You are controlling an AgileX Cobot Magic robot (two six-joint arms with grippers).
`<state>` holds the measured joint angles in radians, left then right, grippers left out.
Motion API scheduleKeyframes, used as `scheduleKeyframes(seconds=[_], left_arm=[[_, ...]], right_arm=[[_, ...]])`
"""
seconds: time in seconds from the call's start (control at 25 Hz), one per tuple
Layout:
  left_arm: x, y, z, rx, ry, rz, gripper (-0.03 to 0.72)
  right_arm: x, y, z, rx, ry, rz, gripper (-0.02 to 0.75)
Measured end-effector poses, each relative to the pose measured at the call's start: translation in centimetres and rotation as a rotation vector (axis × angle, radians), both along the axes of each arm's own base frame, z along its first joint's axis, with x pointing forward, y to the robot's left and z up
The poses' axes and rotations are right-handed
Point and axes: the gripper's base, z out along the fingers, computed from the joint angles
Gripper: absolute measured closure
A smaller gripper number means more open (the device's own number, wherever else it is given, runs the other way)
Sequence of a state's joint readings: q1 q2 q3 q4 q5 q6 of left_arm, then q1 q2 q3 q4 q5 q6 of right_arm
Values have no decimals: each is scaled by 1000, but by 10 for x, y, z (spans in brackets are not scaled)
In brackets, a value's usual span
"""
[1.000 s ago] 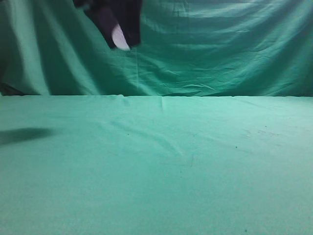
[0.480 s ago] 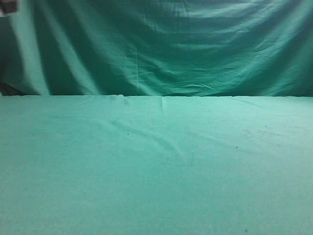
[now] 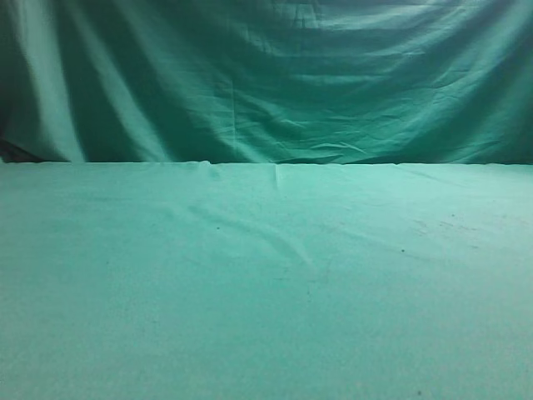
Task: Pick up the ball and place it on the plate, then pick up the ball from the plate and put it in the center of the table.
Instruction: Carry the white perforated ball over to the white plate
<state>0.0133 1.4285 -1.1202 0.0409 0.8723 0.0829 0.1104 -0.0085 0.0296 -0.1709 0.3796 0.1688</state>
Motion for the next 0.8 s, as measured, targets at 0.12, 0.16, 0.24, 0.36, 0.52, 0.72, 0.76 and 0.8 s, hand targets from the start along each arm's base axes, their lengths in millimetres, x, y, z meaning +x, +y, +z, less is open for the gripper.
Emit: scheduleKeyframes(seconds=[0.12,0.16,0.24,0.36,0.52,0.72,0.76,0.8], left_arm=[[0,12,-9,2,-16,37,377],[0,13,-13,2,-14,42,377],[2,16,-19,2,-9,50,377],[10,17,-31,1,-6,50,377],[22,18,-50,-1,29,51,377],[28,19,-67,-5,75,54,377],[29,19,-69,-5,82,54,377],[30,19,-72,-5,94,54,377]], right_arm=[[0,0,0,0,0,0,668],[0,0,0,0,0,0,668],[0,0,0,0,0,0,668],[0,0,0,0,0,0,668],[0,0,0,0,0,0,668],[0,0,0,-2,0,0,668],[0,0,0,-2,-3,0,668],[0,0,1,-1,-11,2,668]])
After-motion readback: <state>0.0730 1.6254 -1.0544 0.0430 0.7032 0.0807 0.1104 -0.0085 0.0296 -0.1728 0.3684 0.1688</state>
